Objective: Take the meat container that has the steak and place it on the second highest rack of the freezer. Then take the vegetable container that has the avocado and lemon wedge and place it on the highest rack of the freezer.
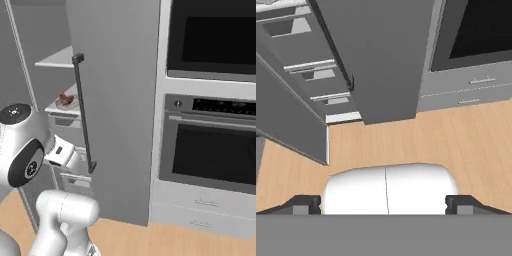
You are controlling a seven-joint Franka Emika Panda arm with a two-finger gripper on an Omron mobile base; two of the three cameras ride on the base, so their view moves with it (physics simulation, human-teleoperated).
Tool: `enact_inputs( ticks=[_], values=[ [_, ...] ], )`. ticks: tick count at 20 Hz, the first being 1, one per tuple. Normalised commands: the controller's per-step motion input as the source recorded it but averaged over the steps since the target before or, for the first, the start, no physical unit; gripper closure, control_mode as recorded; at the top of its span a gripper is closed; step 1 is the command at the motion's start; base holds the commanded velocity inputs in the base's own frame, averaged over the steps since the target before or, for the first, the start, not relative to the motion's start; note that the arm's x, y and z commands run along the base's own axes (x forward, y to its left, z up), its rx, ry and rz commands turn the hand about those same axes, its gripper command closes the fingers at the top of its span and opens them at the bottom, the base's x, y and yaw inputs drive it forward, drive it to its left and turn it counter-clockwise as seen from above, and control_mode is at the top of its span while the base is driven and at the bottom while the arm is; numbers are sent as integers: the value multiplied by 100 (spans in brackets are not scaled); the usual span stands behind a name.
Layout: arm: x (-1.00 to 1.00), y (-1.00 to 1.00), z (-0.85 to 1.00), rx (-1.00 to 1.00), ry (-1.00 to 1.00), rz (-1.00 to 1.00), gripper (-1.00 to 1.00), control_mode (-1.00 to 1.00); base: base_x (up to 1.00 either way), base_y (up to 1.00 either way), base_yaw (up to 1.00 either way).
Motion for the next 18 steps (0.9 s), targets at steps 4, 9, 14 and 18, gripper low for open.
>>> enact_inputs(
  ticks=[4,9,14,18],
  values=[
    [0,0,0,0,0,0,-100,100,-23,-96,-60],
    [0,0,0,0,0,0,-100,100,0,-100,-61],
    [0,0,0,0,0,0,-100,100,7,-100,-46],
    [0,0,0,0,0,0,-100,100,45,-100,-34]
  ],
)
